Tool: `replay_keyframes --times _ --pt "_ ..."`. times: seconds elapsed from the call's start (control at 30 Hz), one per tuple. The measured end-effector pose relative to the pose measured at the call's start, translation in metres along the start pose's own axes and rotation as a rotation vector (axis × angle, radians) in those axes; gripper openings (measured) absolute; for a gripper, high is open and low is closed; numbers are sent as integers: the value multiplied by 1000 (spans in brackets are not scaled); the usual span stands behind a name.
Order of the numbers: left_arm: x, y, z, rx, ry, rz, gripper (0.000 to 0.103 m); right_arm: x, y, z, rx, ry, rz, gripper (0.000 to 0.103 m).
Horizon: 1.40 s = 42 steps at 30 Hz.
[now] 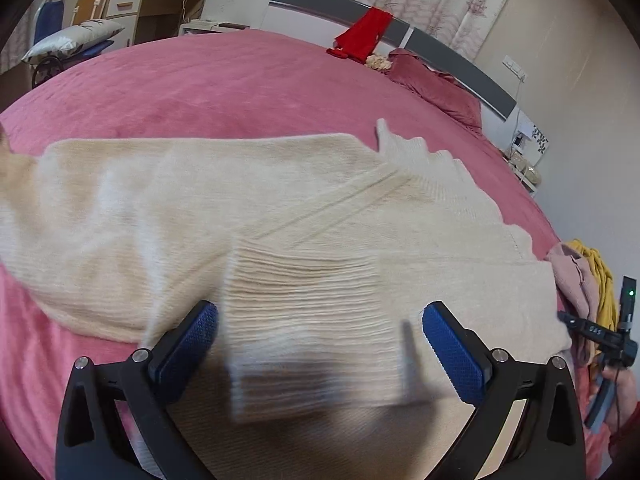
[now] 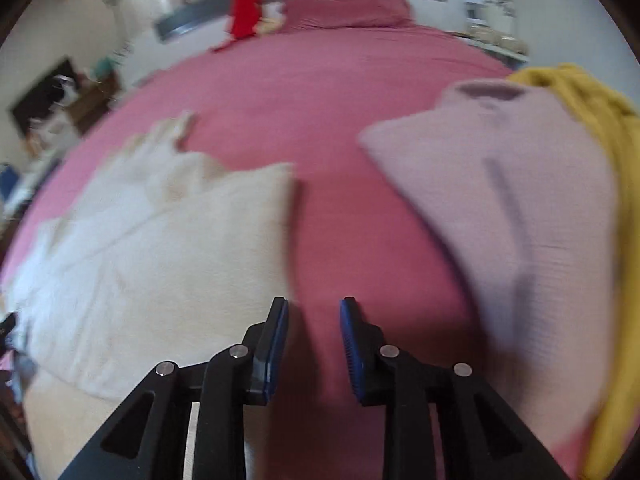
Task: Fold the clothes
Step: 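Grasp the other sleeve cuff with the left tool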
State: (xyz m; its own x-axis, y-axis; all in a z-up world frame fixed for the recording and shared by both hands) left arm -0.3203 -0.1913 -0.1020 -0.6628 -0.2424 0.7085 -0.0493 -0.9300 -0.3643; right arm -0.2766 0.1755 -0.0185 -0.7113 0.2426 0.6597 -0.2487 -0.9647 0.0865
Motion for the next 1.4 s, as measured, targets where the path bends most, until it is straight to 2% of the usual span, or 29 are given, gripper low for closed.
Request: replay_keyframes --times 0.07,0.13,0.17,0.23,0.3,0.33,0.37,0.43,0.53,0.6,0.7,0.83,0.93,1.03,1.17,1.23,1.37,1.4 --pt "2 6 8 15 -7 6 103 5 19 25 18 -79 3 26" --pt "4 13 16 25 -20 24 103 6 43 45 106 -133 17 28" --pt "4 17 19 30 -24 31 103 3 66 49 170 -132 45 27" --pt "2 32 27 80 -20 36 103 -10 106 46 236 -82 138 27" --pt "0 52 34 128 -6 60 103 -31 133 30 222 9 240 27" --pt "-1 65 38 136 7 97 103 -44 144 13 158 90 297 27" --pt "0 78 45 122 3 139 103 -47 147 9 111 103 317 27" --pt "7 109 70 103 -51 229 103 -43 158 22 58 66 284 28" --pt "15 164 100 170 -120 364 103 -37 190 51 109 4 233 28" --pt "18 200 112 206 -155 487 103 -44 225 66 197 -8 278 29" --pt "20 246 125 199 -223 691 103 -62 274 77 337 16 361 29" --pt "36 296 126 190 -274 831 103 -75 300 57 407 105 342 28" --pt "45 318 116 136 -287 929 103 -83 298 31 414 183 306 29" --pt "51 339 102 51 -300 1041 103 -95 295 18 408 239 290 29" --pt "46 361 91 16 -332 1219 103 -98 296 14 417 239 302 30" --pt "47 367 89 14 -299 1254 103 -100 298 14 408 236 333 30" --pt "54 374 95 36 -302 1264 103 -104 299 14 398 219 340 31" --pt "56 377 98 42 -320 1264 95 -105 298 14 400 212 333 31"
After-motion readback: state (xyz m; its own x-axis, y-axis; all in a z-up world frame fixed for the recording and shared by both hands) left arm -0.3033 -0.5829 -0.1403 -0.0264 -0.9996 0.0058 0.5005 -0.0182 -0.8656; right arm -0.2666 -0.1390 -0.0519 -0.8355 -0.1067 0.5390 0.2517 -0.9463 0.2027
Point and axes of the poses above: each gripper's, at about its wrist camera, not at the fingertips, and z roughly against the way its jaws point, y to its left, x to its top, the point moved 4 cm from there along -z, roughly the way its jaws point, and after that the axes turned 7 degrees about -y, right-handed, at the moved point
